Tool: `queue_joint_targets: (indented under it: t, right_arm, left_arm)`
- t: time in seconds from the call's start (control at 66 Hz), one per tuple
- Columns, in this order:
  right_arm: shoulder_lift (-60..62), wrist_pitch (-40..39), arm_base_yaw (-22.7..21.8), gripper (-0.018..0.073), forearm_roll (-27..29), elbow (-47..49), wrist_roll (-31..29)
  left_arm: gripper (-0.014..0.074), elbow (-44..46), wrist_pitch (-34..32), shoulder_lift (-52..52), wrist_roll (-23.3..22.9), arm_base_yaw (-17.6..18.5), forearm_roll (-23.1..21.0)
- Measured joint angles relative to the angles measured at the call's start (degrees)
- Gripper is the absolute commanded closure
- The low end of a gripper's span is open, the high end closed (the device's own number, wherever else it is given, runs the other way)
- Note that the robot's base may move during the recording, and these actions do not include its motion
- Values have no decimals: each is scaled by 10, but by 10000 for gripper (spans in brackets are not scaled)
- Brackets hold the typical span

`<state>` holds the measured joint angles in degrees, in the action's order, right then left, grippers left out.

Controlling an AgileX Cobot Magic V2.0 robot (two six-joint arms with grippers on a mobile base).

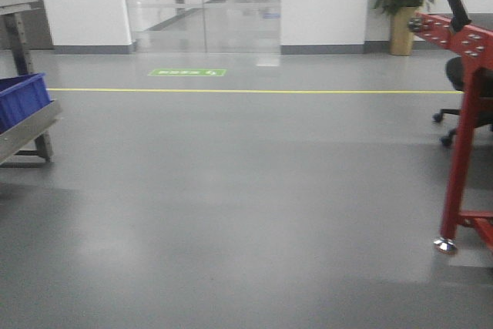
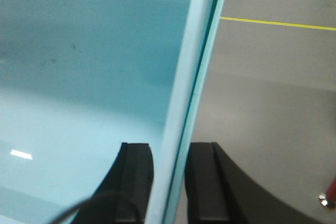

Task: Move two blue bins to right shelf middle
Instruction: 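Hold the teal bin with both grippers while driving across the floor, then hold the teal bin with both grippers while approaching the blue-bin rack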

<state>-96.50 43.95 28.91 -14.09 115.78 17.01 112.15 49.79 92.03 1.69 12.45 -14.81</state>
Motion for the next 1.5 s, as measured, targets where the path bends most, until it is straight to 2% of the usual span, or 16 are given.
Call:
queue_joint_targets:
  t: [1.5]
  right_arm:
    - [0,-3,0,712,0,0,0]
  left_arm:
    - [707,0,-2,0,0,0,0]
